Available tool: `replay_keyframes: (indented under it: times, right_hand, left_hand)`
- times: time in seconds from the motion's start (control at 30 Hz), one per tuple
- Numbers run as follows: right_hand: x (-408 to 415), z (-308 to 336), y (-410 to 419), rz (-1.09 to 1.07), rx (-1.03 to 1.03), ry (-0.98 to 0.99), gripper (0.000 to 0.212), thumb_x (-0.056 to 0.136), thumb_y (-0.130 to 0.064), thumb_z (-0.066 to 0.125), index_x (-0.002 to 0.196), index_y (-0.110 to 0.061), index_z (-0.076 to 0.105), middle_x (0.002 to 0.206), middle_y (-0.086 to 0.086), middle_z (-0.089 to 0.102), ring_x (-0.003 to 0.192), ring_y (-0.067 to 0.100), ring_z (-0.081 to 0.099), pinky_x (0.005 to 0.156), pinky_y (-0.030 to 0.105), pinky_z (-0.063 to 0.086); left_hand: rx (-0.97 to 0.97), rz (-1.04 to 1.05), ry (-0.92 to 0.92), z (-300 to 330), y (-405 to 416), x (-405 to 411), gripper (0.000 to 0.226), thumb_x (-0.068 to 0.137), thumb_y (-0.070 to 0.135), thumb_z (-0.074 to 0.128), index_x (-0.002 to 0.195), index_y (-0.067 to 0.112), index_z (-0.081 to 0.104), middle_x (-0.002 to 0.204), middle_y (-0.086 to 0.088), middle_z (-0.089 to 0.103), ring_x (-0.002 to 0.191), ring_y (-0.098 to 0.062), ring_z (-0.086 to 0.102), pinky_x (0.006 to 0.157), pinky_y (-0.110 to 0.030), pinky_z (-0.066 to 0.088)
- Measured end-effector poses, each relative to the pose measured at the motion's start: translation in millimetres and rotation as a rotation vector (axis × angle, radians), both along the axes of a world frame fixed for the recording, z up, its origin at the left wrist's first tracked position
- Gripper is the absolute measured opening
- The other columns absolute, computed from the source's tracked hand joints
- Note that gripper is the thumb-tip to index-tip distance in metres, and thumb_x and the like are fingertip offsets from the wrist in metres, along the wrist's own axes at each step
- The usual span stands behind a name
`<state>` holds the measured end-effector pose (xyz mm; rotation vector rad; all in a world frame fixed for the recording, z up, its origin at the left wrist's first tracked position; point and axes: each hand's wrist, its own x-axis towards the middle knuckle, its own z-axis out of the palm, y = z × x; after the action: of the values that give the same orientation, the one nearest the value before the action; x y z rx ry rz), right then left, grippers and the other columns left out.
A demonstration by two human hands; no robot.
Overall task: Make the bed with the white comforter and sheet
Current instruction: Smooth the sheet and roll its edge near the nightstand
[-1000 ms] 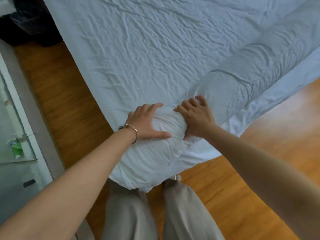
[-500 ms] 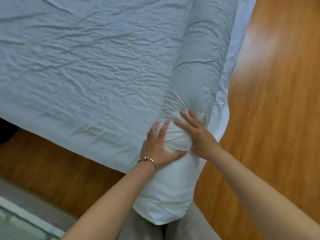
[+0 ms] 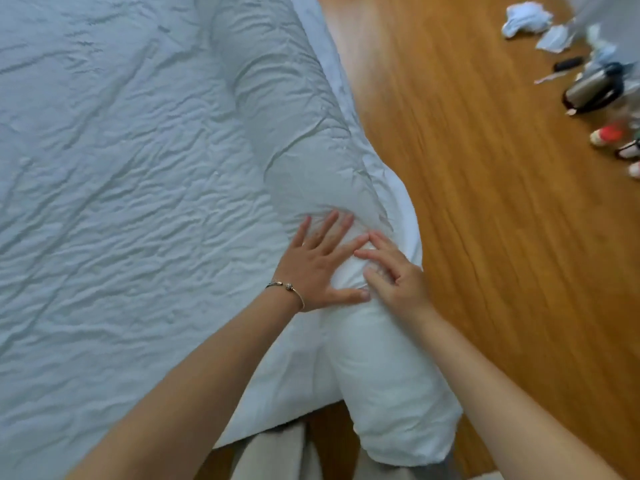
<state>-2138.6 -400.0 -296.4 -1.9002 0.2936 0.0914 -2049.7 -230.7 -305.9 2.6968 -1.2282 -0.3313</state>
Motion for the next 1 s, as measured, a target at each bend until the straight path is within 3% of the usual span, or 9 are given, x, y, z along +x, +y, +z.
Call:
replay_keyframes:
  times: [0.07,0.17,0.33,0.4,0.47,0.57,0.73,0.87,1.0]
  right_hand:
    - [-21.2,-4.5,15.3,-0.073,-0.154,0.01,0.037,0.095,-0.028,0.055,0.123,-0.052,0.054,0.149,-0.022,0.038,0.143,-0.001,0.025,0.118,0.035,0.026]
    - [-44.5,-4.2,28.9,-0.135,-0.43,0.092,0.042,0.098,-0.046,0.033,0.139,-0.051,0.041,0.154,-0.025,0.028,0.145,0.001,0.02,0.117,0.045,0.027]
    - [-71.4,11.4,64.0,-0.274,-0.666,0.436,0.06,0.092,-0.064,0.006,0.15,-0.05,-0.004,0.163,-0.014,0.0,0.15,0.011,0.0,0.119,0.051,0.013]
    - [-71.1,18.7,82.5,-0.341,-0.677,0.644,0.091,0.079,-0.083,0.019,0.148,-0.042,-0.021,0.162,-0.003,-0.016,0.149,0.019,-0.013,0.119,0.054,-0.004]
    - [-63.7,20.7,95.5,-0.401,-0.66,0.785,0.126,0.063,-0.093,0.041,0.148,-0.029,-0.028,0.16,0.005,-0.023,0.148,0.025,-0.018,0.115,0.054,-0.009]
    - [-52.7,13.0,87.3,-0.481,-0.682,0.796,0.141,0.052,-0.094,0.053,0.153,-0.019,-0.012,0.162,0.008,-0.001,0.149,0.026,0.002,0.117,0.053,0.004]
    - [-51.0,-0.7,42.9,-0.423,-0.61,0.738,0.121,0.055,-0.09,0.056,0.149,-0.022,0.024,0.151,-0.003,0.038,0.138,0.016,0.035,0.113,0.039,0.025]
    - [-53.6,-6.4,17.7,-0.424,-0.445,0.733,0.113,0.056,-0.086,0.062,0.147,-0.026,0.033,0.142,-0.005,0.051,0.128,0.017,0.049,0.104,0.034,0.038]
    - [-58.4,-6.0,-14.9,-0.353,-0.274,0.75,0.112,0.046,-0.086,0.066,0.141,-0.034,0.041,0.133,-0.013,0.057,0.121,0.014,0.054,0.098,0.034,0.045]
  left_hand:
    - [0.036,-0.125,-0.038,4.1,-3.5,14.1,0.093,0.074,0.089,0.02,0.152,0.039,0.013,0.162,0.005,0.003,0.149,-0.017,-0.003,0.118,-0.052,-0.005]
    - [0.135,-0.225,-0.01,11.8,-9.7,29.0,0.093,0.072,0.091,0.01,0.151,0.043,0.002,0.161,0.01,-0.009,0.147,-0.014,-0.015,0.116,-0.049,-0.016]
    - [0.172,-0.368,-0.037,13.3,-30.2,41.8,0.095,0.071,0.092,0.008,0.152,0.043,0.003,0.161,0.011,-0.005,0.147,-0.013,-0.014,0.116,-0.048,-0.014]
    - [0.207,-0.44,-0.044,16.3,-43.6,48.0,0.096,0.071,0.092,0.008,0.152,0.042,0.005,0.162,0.012,-0.001,0.148,-0.012,-0.011,0.117,-0.047,-0.014]
    - [0.232,-0.491,-0.051,16.0,-55.2,52.4,0.096,0.071,0.092,0.009,0.152,0.041,0.012,0.161,0.012,0.006,0.148,-0.011,-0.007,0.117,-0.046,-0.014]
    - [0.211,-0.495,-0.059,11.3,-66.8,54.1,0.093,0.071,0.091,0.013,0.146,0.039,0.03,0.156,0.012,0.026,0.148,-0.011,0.007,0.118,-0.045,-0.008]
    - [0.23,-0.519,-0.068,4.9,-103.3,53.0,0.086,0.072,0.088,0.018,0.125,0.033,0.057,0.13,0.009,0.058,0.133,-0.014,0.039,0.117,-0.042,0.007]
    - [0.294,-0.53,-0.079,0.6,-124.7,52.2,0.086,0.072,0.086,0.015,0.115,0.03,0.064,0.118,0.007,0.065,0.122,-0.016,0.048,0.113,-0.041,0.013]
    - [0.324,-0.555,-0.045,-1.8,-138.1,51.8,0.075,0.08,0.076,0.015,0.119,0.034,0.063,0.117,0.009,0.066,0.122,-0.015,0.049,0.111,-0.042,0.014]
